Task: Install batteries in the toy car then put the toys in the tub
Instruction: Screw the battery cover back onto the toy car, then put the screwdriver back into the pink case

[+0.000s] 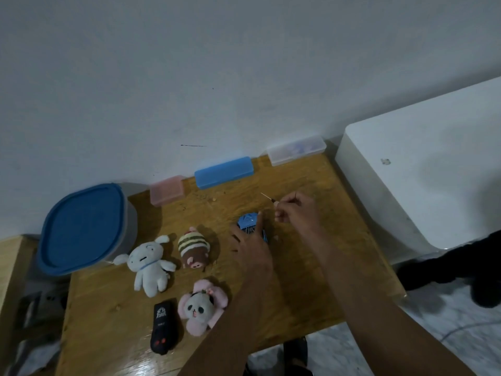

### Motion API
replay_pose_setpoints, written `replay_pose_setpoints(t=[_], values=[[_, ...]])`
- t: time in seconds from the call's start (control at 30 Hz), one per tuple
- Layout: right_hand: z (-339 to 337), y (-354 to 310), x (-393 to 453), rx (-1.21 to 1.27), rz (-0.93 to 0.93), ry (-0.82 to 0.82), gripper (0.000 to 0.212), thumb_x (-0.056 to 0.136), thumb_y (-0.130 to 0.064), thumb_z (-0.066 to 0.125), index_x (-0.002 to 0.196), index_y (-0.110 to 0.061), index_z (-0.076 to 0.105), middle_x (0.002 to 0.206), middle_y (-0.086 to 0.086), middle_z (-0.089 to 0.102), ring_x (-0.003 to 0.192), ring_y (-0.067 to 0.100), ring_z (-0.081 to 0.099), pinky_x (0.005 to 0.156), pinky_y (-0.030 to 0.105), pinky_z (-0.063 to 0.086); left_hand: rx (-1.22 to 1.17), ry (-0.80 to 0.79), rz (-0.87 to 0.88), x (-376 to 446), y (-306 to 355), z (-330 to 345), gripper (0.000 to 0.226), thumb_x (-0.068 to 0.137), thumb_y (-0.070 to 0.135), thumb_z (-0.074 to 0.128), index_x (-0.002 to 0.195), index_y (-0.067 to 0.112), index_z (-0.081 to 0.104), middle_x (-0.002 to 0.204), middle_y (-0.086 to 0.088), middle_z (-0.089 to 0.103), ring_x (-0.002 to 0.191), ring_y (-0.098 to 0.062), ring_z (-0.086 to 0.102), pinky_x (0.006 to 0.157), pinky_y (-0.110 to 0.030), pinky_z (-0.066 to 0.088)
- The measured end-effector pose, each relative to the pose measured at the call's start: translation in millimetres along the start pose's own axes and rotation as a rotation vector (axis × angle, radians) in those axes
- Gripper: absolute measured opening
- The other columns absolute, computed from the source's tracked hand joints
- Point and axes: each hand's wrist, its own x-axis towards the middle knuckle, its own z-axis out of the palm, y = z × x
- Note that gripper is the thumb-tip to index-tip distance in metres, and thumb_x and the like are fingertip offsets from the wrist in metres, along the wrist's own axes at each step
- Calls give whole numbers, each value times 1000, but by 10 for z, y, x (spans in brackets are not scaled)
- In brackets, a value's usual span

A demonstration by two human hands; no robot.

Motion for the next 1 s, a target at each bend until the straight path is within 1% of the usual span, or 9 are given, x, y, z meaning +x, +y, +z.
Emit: replay_pose_setpoints(t=[0.1, 0.17, 0.33, 0.53, 0.63, 0.77, 0.87, 0.93, 1.0], values=[[58, -53, 5, -81, 0, -26, 22, 92, -4, 66, 112, -13, 66, 98, 6, 70, 79, 20, 71, 64, 25, 59, -114, 9, 8, -45, -23, -44, 88, 88, 74, 48, 156, 50, -3, 161, -19, 4, 144, -43, 20, 109, -62, 36], [141, -115, 12, -155, -39, -62, 30, 94, -6, 63, 123, -15, 65, 101, 3, 69, 81, 19, 70, 63, 23, 58, -193, 49, 18, -54, -75, -148, 87, 89, 74, 44, 159, 42, 3, 160, -18, 13, 144, -41, 24, 108, -60, 38], [574, -279, 83, -349, -205, -110, 28, 99, -9, 57, 124, -18, 69, 105, 4, 72, 91, 20, 69, 77, 33, 60, -399, 343, 113, 173, -399, -549, 49, 99, 39, 56, 144, 21, 47, 139, -12, 51, 126, -30, 50, 98, -48, 50], [1371, -334, 164, -566, -387, -131, 21, 96, -9, 61, 112, -15, 74, 109, 2, 72, 100, 15, 65, 86, 25, 51, -560, 546, 135, 682, -1030, -1070, 37, 94, 17, 61, 131, 13, 61, 122, -11, 62, 104, -27, 61, 85, -38, 53], [1769, -331, 174, -656, -471, -151, 12, 92, -16, 67, 102, -17, 75, 99, 0, 74, 92, 15, 67, 79, 27, 53, -581, 528, 94, 935, -1401, -1260, 35, 93, 22, 59, 127, 14, 64, 124, -13, 62, 107, -30, 60, 87, -40, 53], [2230, -277, 310, -765, -536, -140, 9, 87, -23, 74, 95, -23, 71, 87, -3, 72, 81, 15, 64, 69, 27, 50, -601, 444, 46, 1327, -1772, -1342, 46, 92, 44, 48, 128, 20, 64, 119, -11, 65, 109, -26, 58, 87, -30, 42], [2498, -167, 462, -893, -568, -128, 21, 87, -25, 73, 107, -26, 68, 94, 2, 72, 87, 22, 66, 74, 36, 57, -615, 376, 22, 1617, -1937, -1280, 39, 95, 36, 58, 131, 21, 62, 124, -7, 66, 114, -24, 59, 94, -28, 40], [2631, -89, 562, -981, -590, -125, 24, 89, -24, 71, 113, -24, 67, 98, 3, 71, 90, 23, 64, 72, 34, 53, -674, 362, 14, 1744, -1991, -1256, 41, 93, 27, 65, 134, 20, 60, 128, -3, 66, 118, -20, 59, 102, -32, 44], [2734, -12, 658, -992, -601, -140, 25, 91, -21, 69, 115, -23, 67, 102, 3, 72, 93, 22, 65, 73, 28, 48, -748, 339, 15, 1831, -2013, -1261, 45, 91, 13, 67, 135, 16, 59, 128, 3, 66, 115, -13, 58, 98, -23, 44]])
